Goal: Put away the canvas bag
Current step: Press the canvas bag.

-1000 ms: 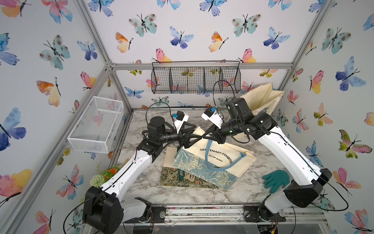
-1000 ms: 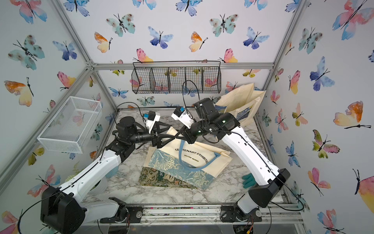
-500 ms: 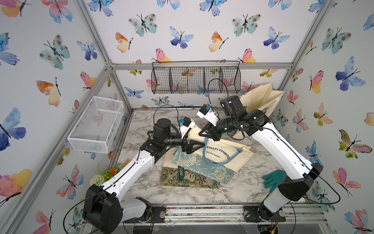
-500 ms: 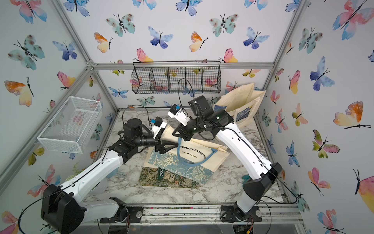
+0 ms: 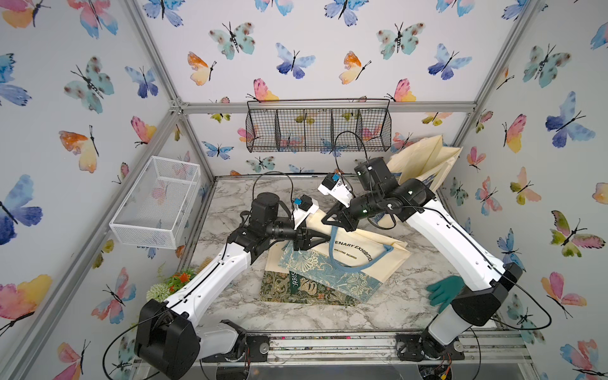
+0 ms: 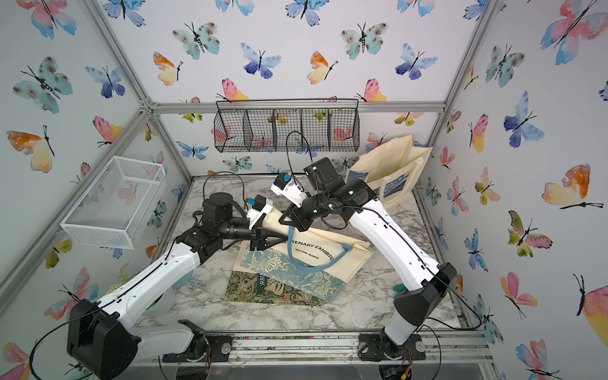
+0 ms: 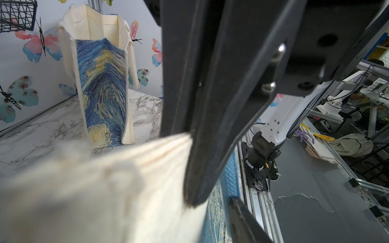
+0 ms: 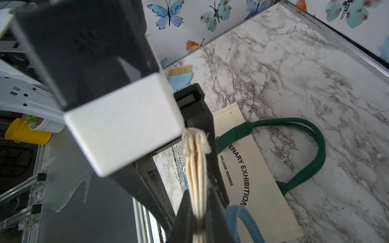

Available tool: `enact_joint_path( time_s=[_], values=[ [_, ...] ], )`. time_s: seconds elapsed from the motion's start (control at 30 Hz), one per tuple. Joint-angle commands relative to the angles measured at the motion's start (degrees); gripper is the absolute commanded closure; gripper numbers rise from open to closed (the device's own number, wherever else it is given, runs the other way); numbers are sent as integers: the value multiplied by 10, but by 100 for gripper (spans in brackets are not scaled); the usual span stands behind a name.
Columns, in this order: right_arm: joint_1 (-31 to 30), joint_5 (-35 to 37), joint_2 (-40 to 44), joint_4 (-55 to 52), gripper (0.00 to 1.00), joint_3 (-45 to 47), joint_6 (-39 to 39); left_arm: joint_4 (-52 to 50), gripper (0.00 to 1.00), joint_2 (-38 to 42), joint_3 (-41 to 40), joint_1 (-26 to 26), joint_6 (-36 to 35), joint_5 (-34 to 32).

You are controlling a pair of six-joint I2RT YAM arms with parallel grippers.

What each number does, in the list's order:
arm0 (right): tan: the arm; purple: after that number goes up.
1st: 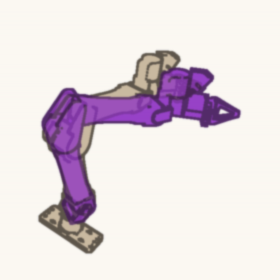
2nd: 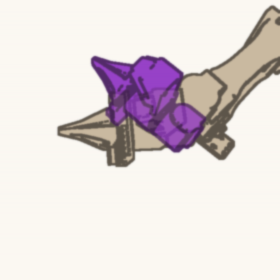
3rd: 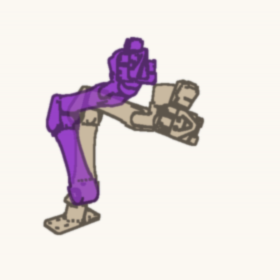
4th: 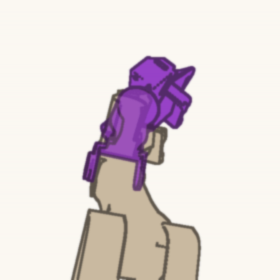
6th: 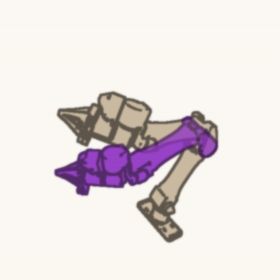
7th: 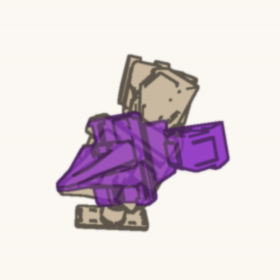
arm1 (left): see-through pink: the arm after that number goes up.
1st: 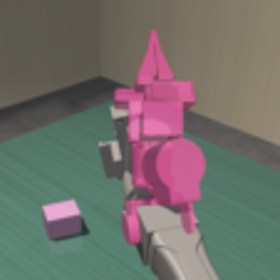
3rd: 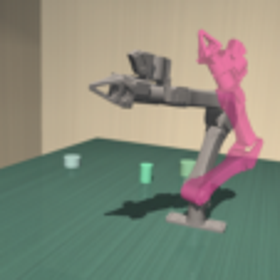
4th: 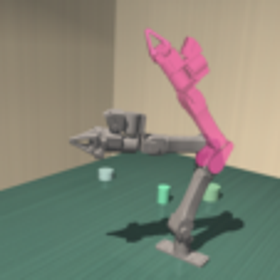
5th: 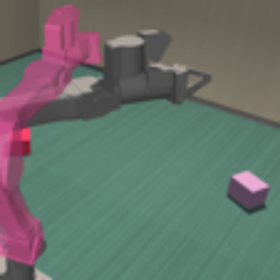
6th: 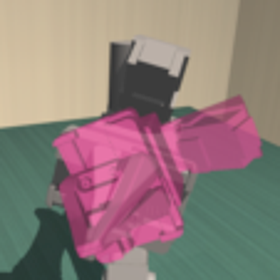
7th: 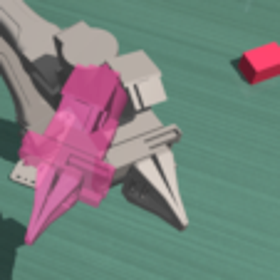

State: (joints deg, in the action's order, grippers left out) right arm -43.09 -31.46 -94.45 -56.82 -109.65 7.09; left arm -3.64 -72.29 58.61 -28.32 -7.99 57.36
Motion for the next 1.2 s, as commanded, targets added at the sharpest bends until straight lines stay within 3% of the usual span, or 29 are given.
enact_joint_path(
  time_s=[0.0, 0.17, 0.23, 0.37, 0.57, 0.7, 0.83, 1.0, 1.17],
  values=[
    [-7, -13, 4, 13, 99, 9, -6, -9, 100, 0, 18, -3, -36, 25],
    [-8, -21, 17, 59, 99, 58, -11, -9, 100, -5, 14, -3, -87, 36],
    [-8, -26, 24, 87, 94, 82, -11, -24, 100, -14, 17, -3, -117, 46],
    [-8, -54, 33, 149, 92, 131, -3, -59, 100, -32, 27, -3, -163, 23],
    [-8, -39, 23, 186, 84, 157, 15, -7, 100, -10, -8, -4, -206, -21],
    [-7, 8, 45, 223, 58, 184, 24, -3, 100, 0, -3, 0, -208, -73],
    [0, -4, 66, 243, 44, 209, 33, -35, 100, -7, 10, 15, -258, 15],
    [27, -79, 69, 233, 42, 220, 35, -63, 100, -27, 27, 38, -304, 147],
    [55, -99, 92, 252, 42, 244, 6, -118, 100, -35, 51, 48, -365, 213]
  ],
)
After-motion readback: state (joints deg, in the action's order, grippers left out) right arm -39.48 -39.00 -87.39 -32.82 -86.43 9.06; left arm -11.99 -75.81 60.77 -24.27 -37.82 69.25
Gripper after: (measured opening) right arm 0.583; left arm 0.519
